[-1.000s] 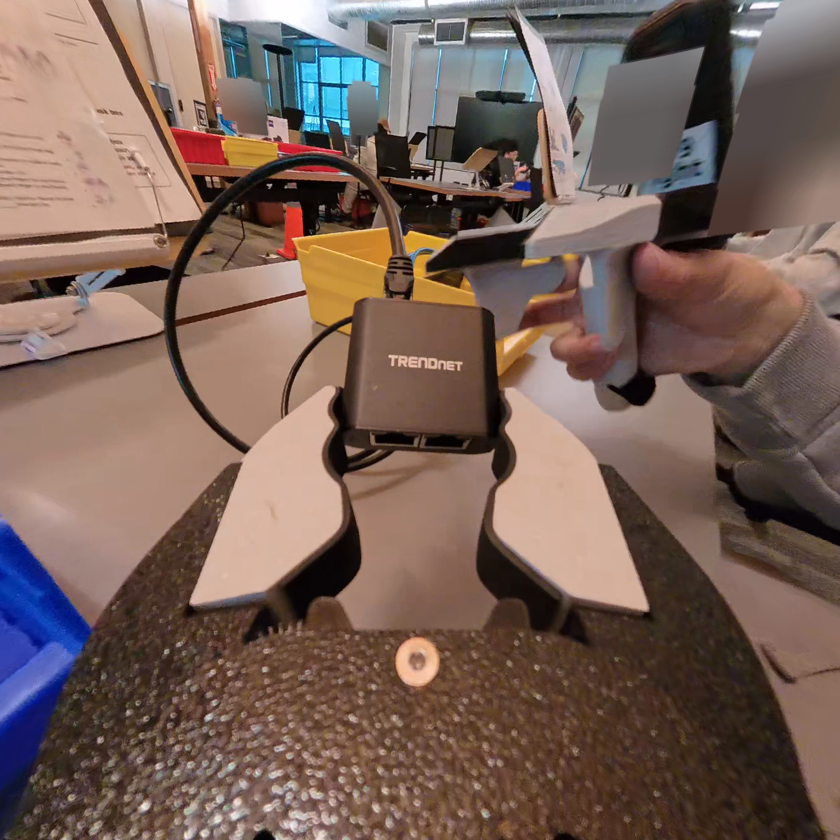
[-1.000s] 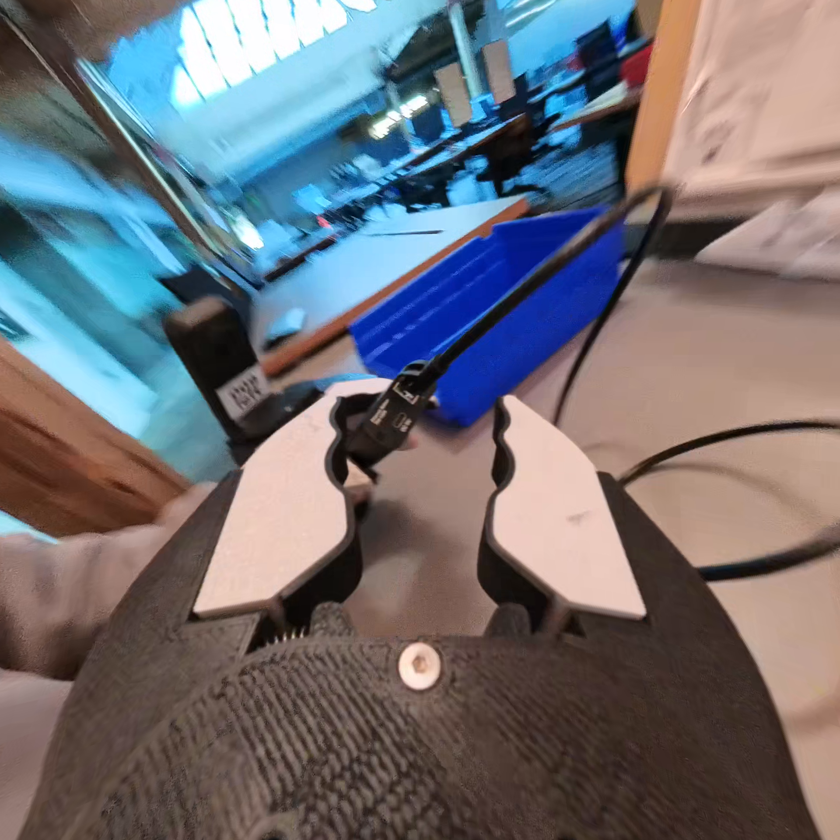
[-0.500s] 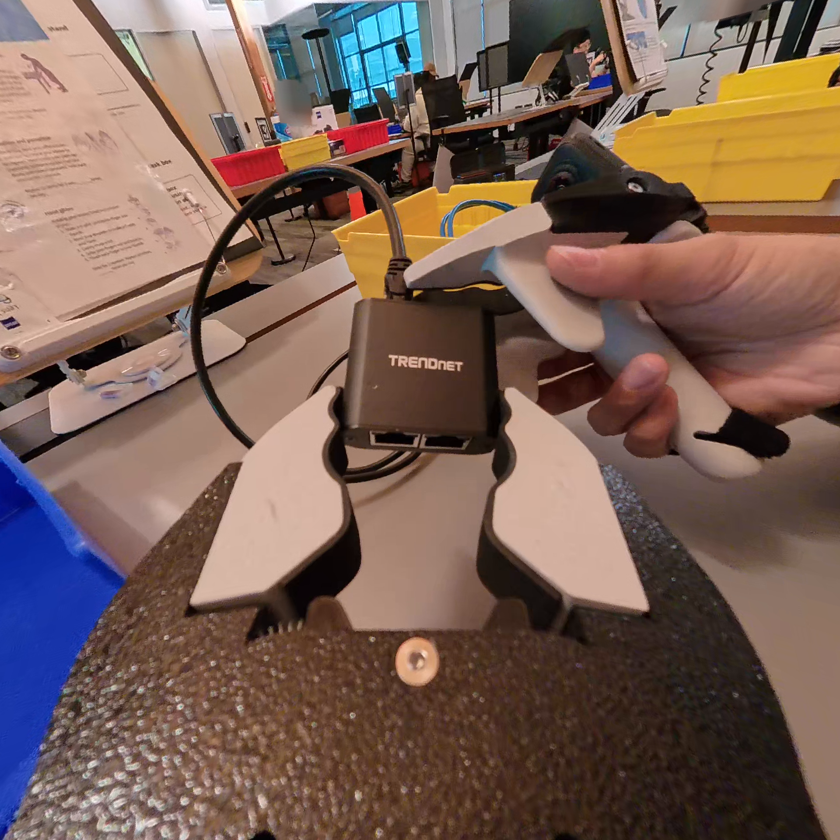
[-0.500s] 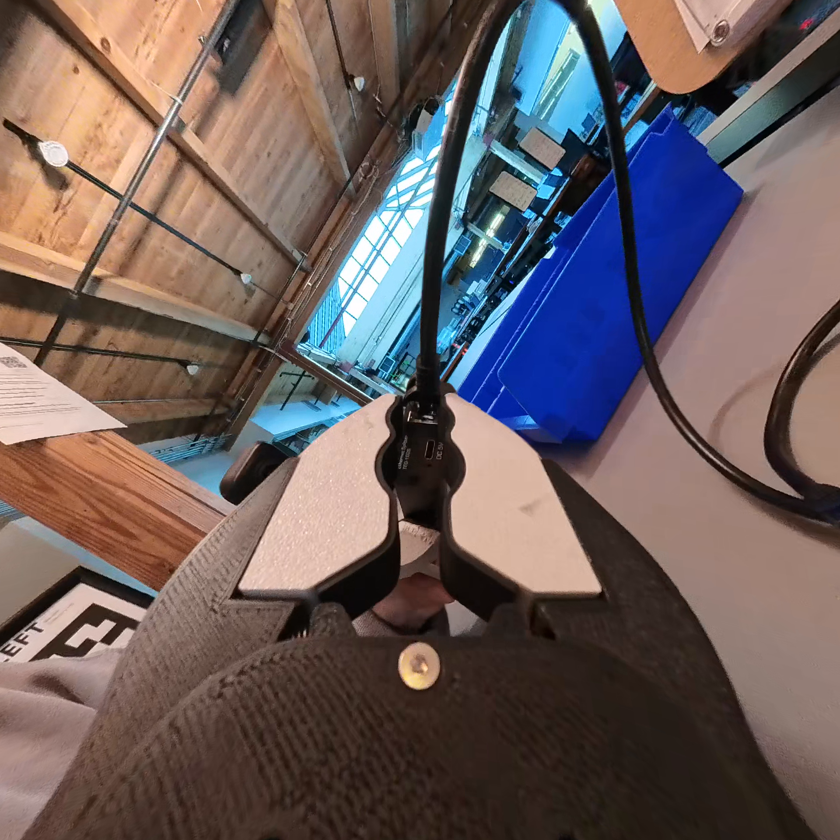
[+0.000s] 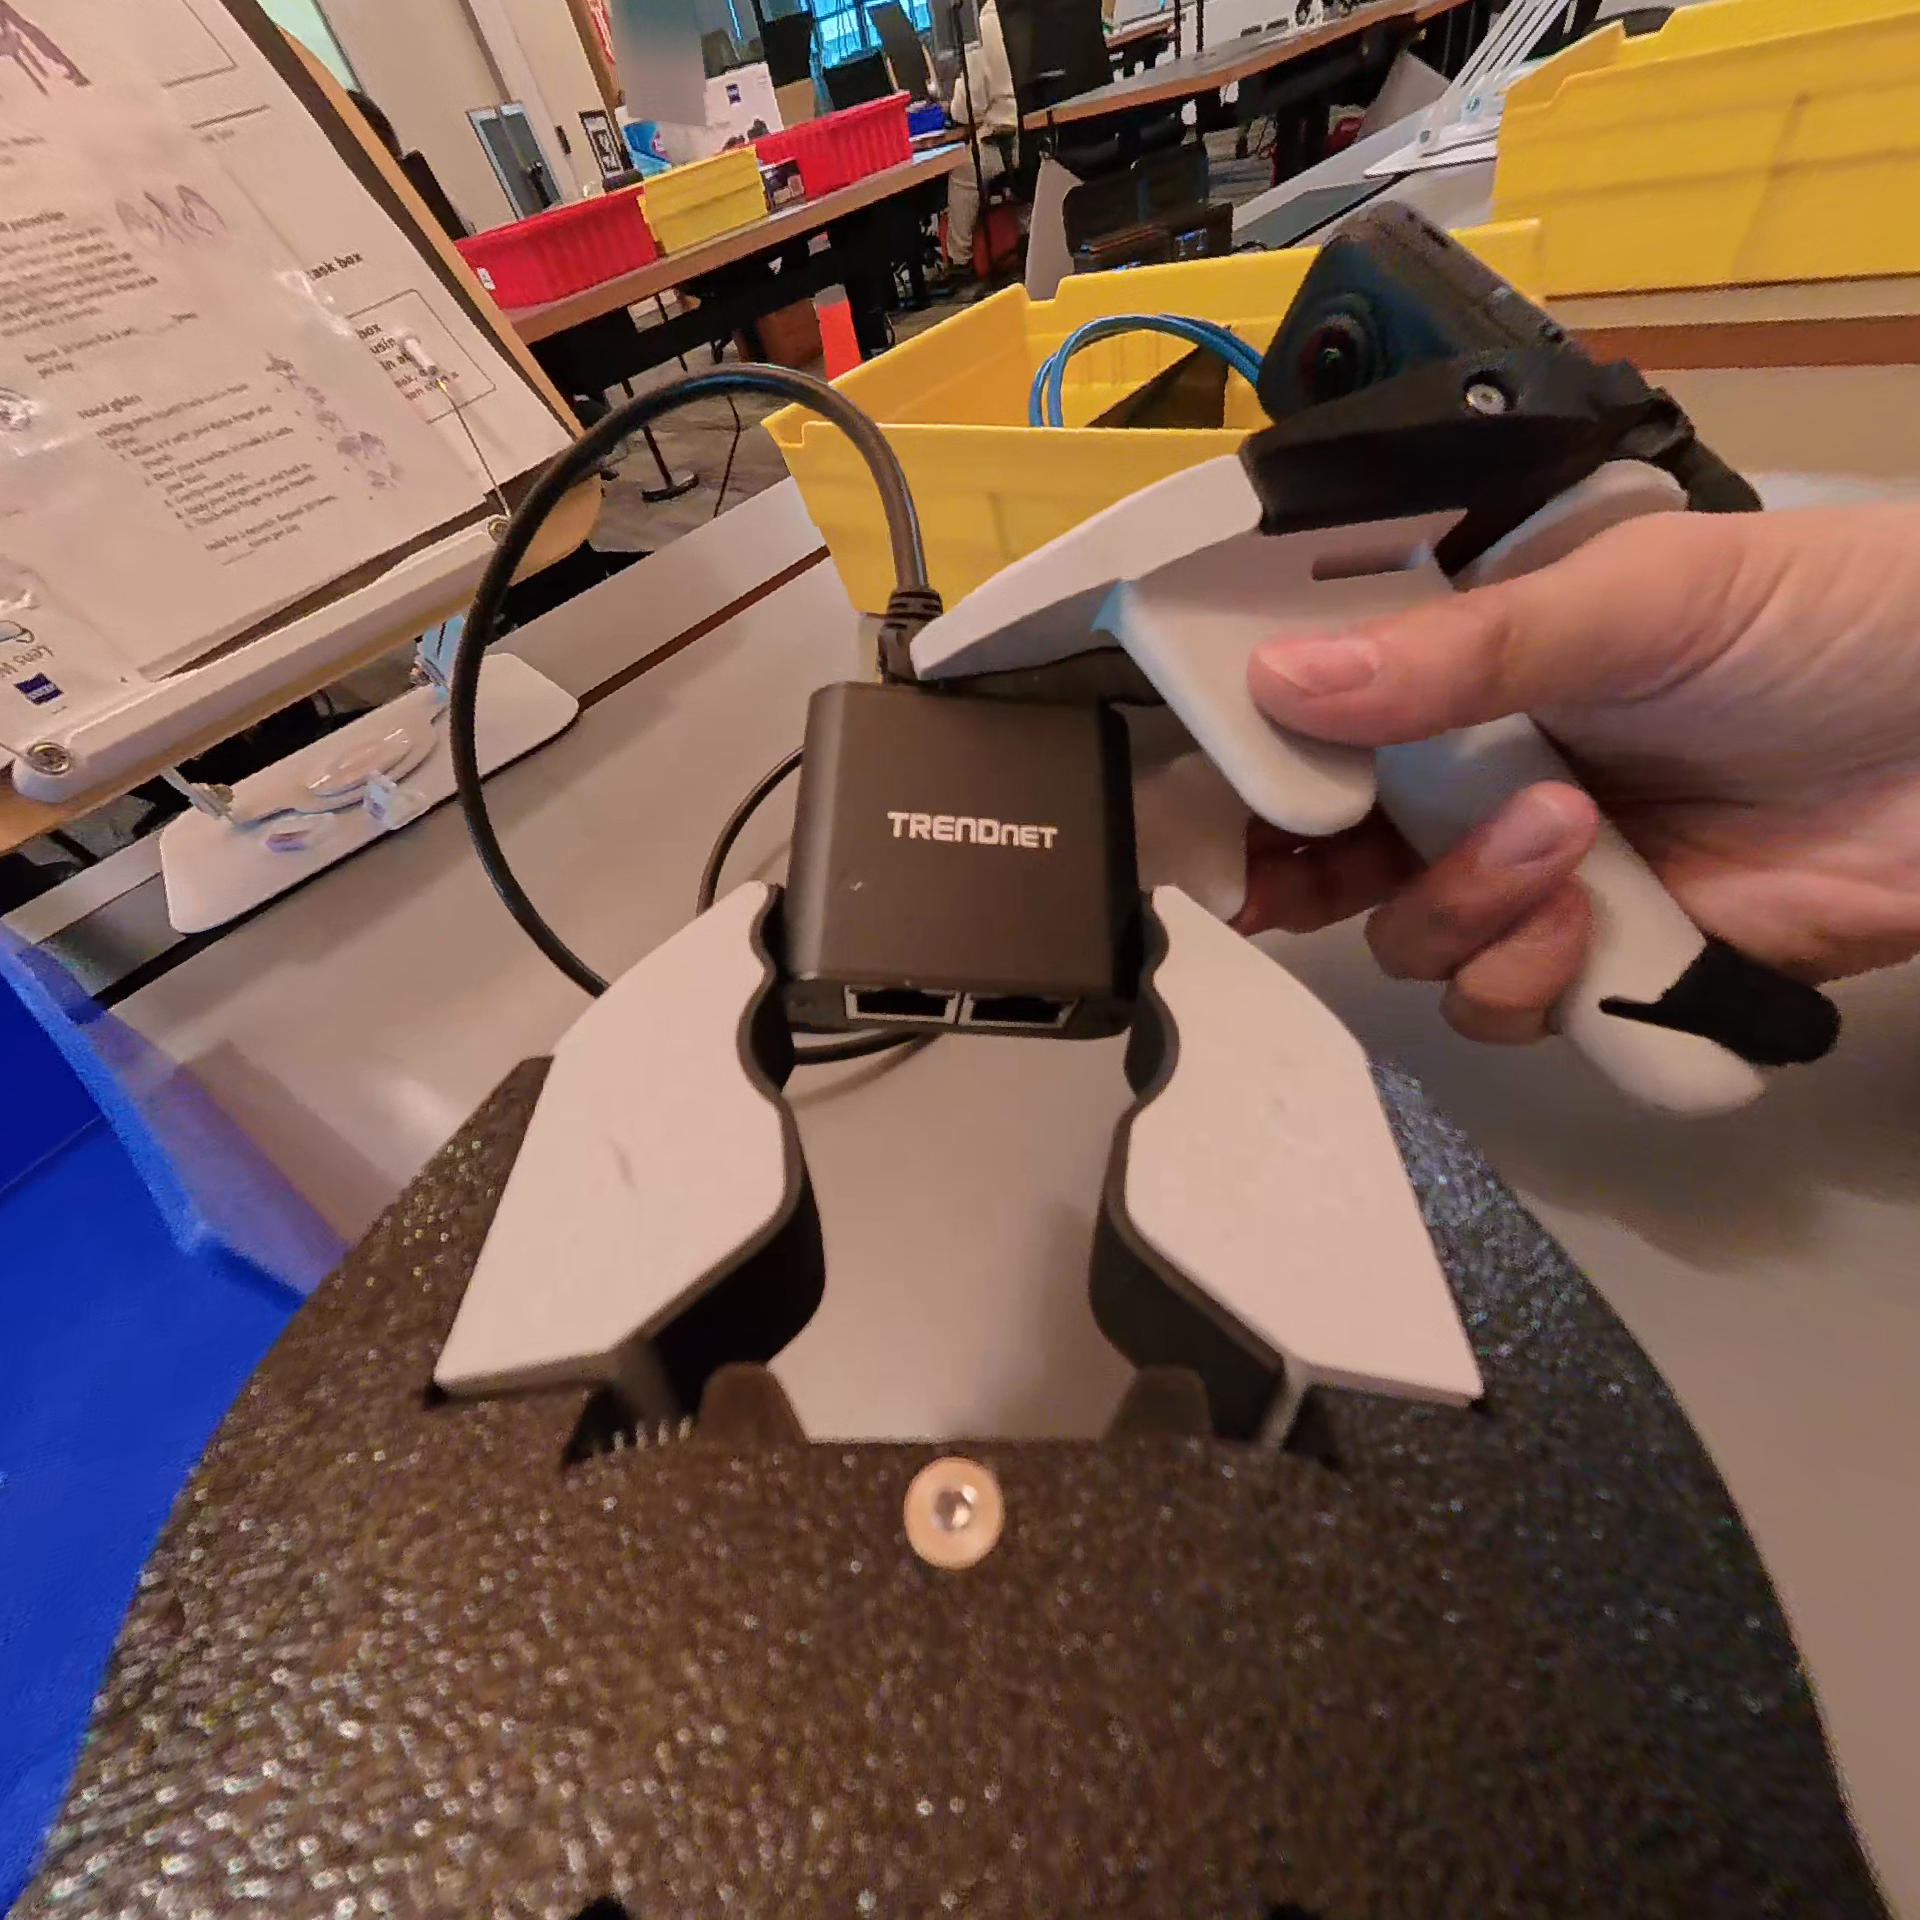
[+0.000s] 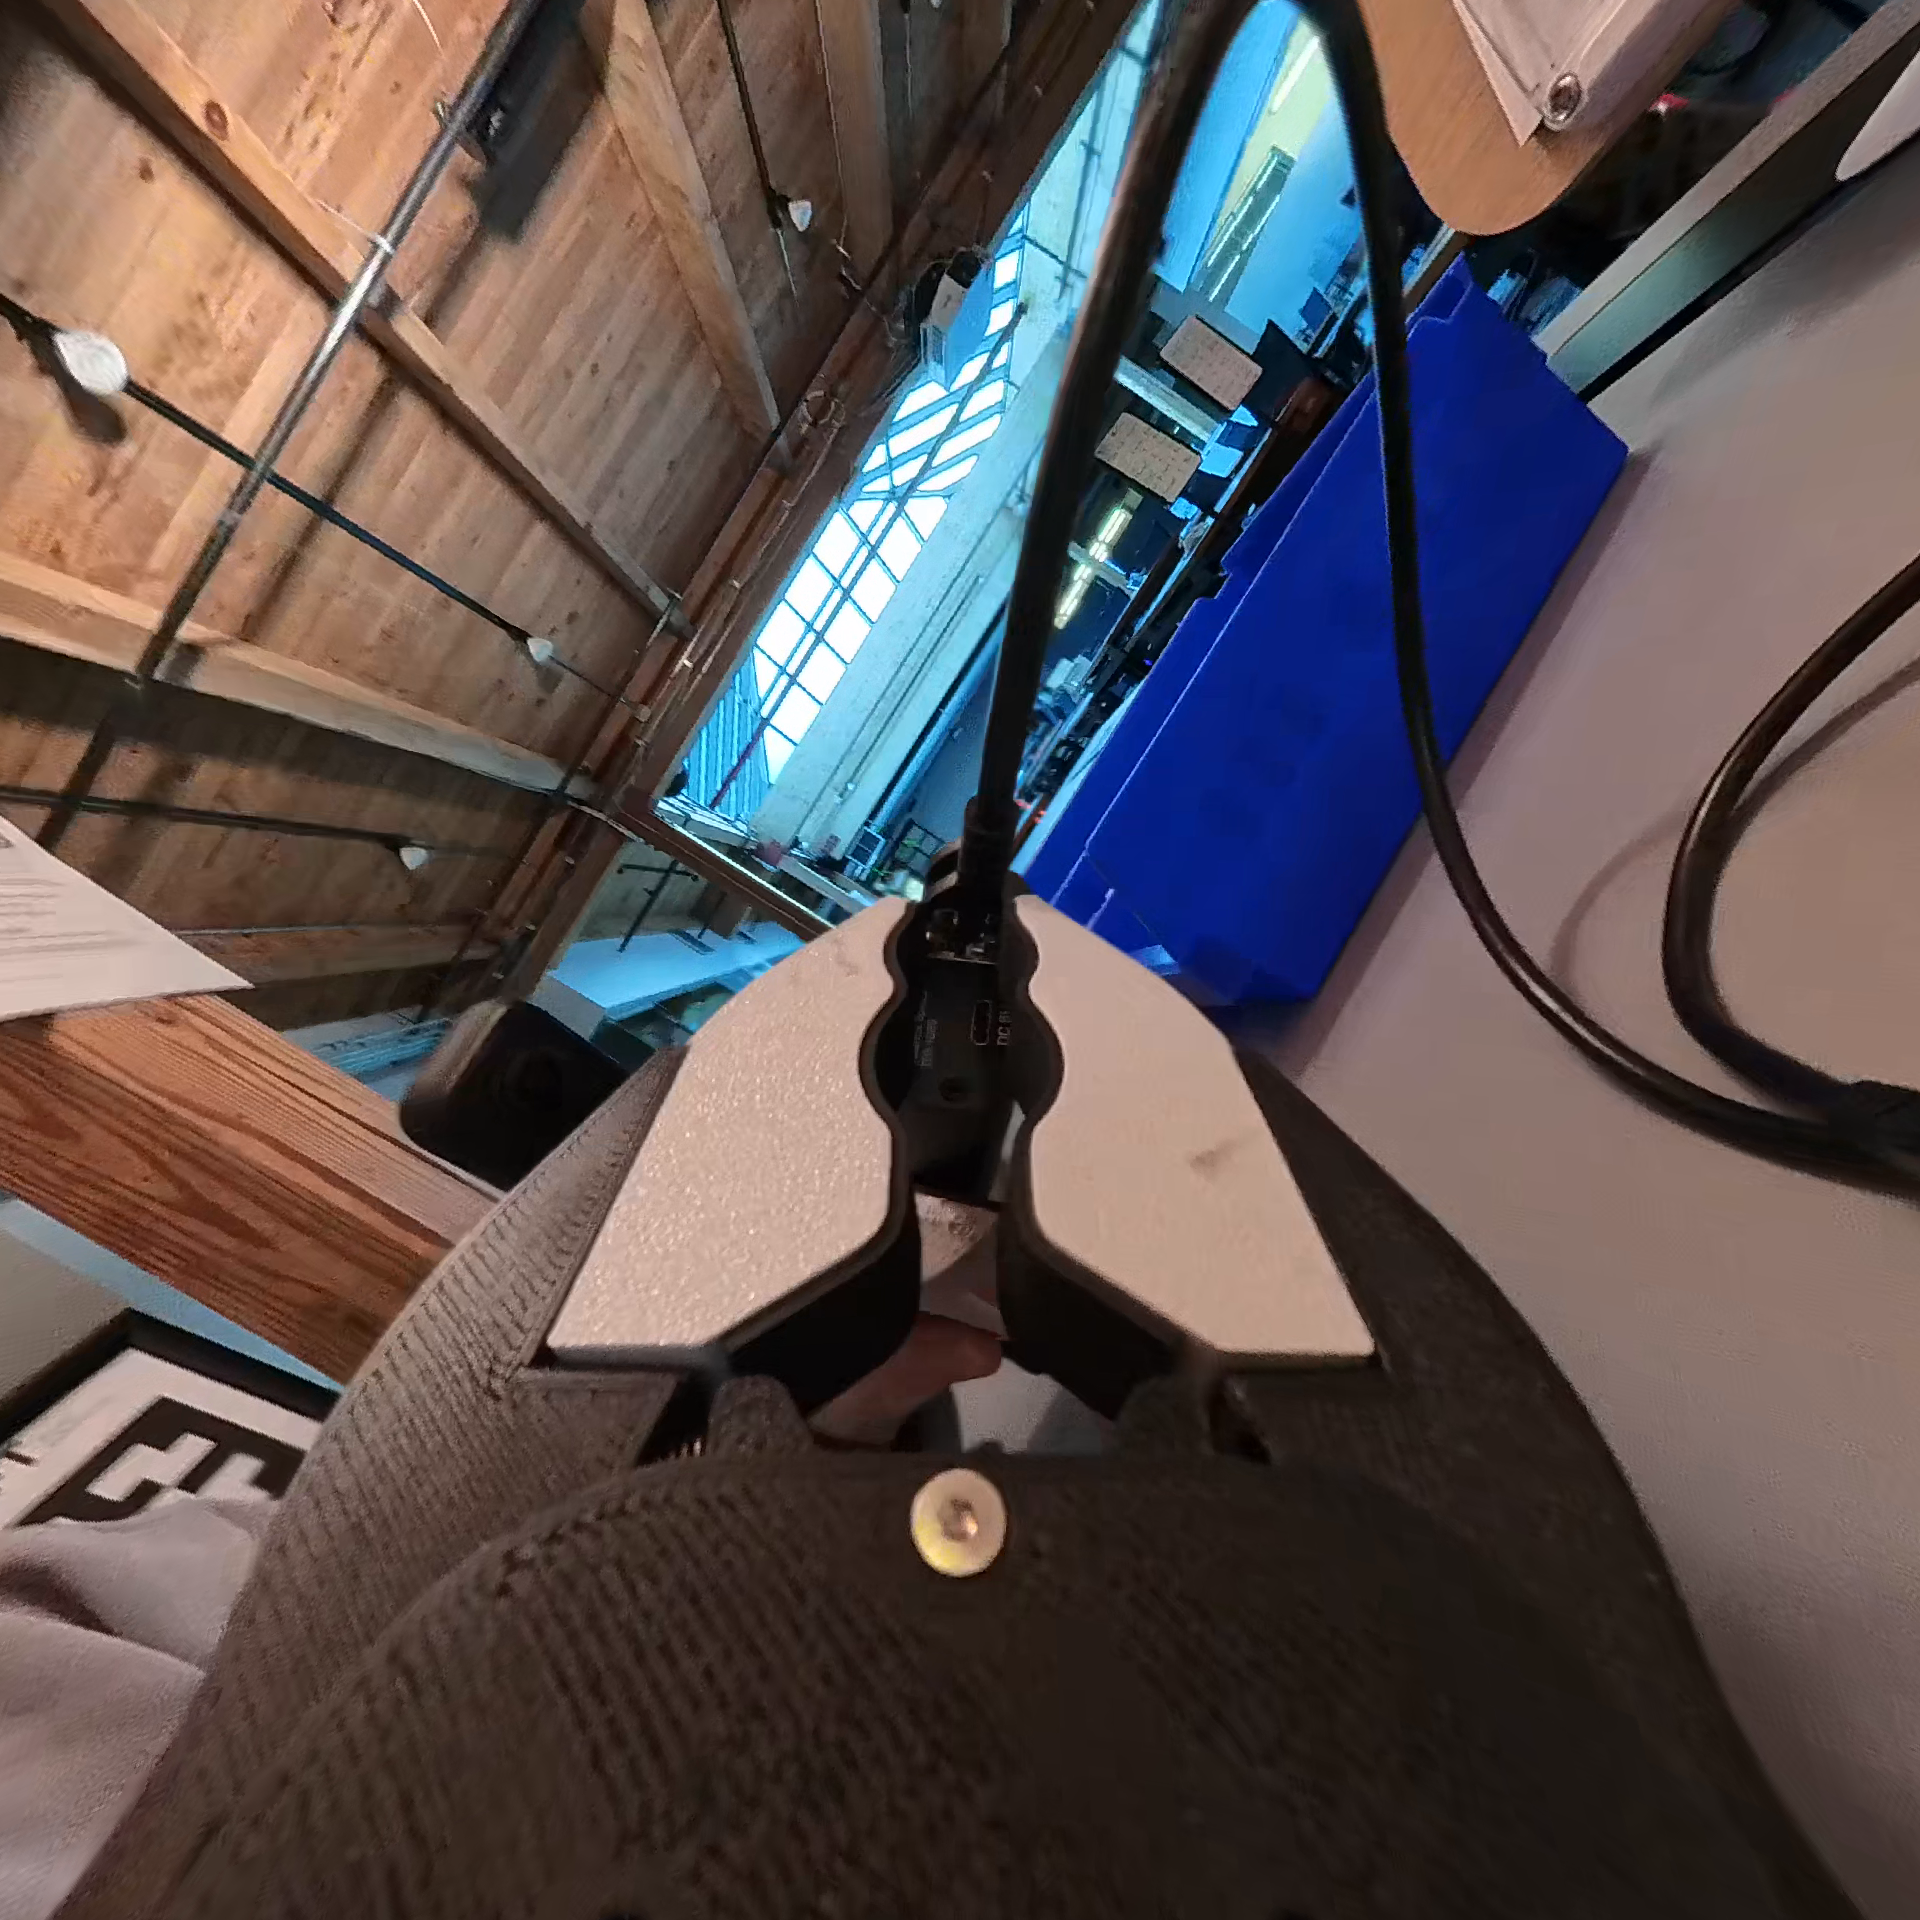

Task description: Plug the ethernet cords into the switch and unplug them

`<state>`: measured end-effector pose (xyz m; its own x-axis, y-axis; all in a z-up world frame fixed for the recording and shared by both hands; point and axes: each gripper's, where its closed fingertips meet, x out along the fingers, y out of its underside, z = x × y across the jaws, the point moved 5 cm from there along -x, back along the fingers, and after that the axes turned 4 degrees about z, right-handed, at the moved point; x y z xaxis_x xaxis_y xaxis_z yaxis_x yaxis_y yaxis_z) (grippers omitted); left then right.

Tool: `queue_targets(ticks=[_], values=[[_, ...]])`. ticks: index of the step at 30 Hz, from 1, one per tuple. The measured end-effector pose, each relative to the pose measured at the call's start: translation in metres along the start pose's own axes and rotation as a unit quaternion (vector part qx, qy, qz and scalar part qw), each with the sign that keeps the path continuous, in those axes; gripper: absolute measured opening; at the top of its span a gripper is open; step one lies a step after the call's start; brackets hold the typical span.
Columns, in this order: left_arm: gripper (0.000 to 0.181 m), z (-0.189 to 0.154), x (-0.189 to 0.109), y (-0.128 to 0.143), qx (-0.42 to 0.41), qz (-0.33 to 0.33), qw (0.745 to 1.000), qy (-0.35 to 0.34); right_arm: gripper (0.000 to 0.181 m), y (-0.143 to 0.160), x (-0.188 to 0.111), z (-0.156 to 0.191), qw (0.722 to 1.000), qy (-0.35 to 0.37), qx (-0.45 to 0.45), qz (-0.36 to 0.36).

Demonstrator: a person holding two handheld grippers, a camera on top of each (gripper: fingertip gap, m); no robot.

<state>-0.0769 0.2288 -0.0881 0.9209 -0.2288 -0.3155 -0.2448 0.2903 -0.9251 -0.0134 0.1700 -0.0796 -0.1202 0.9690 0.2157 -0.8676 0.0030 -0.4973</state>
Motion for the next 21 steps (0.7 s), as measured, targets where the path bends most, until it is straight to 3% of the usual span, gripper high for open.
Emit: queue_targets(ticks=[18,21], values=[[0.062,-0.0061,0.0045,-0.0029,-0.004,-0.039,0.999,-0.012,0.014,-0.0063,-0.0063,0.0004,0.991,-0.015,-0.124,0.042],[0.062,-0.0066,0.0046,-0.0044,-0.091,-0.064,0.993,0.036,0.012,-0.0078,-0.008,-0.0005,0.989,-0.008,-0.14,0.044]])
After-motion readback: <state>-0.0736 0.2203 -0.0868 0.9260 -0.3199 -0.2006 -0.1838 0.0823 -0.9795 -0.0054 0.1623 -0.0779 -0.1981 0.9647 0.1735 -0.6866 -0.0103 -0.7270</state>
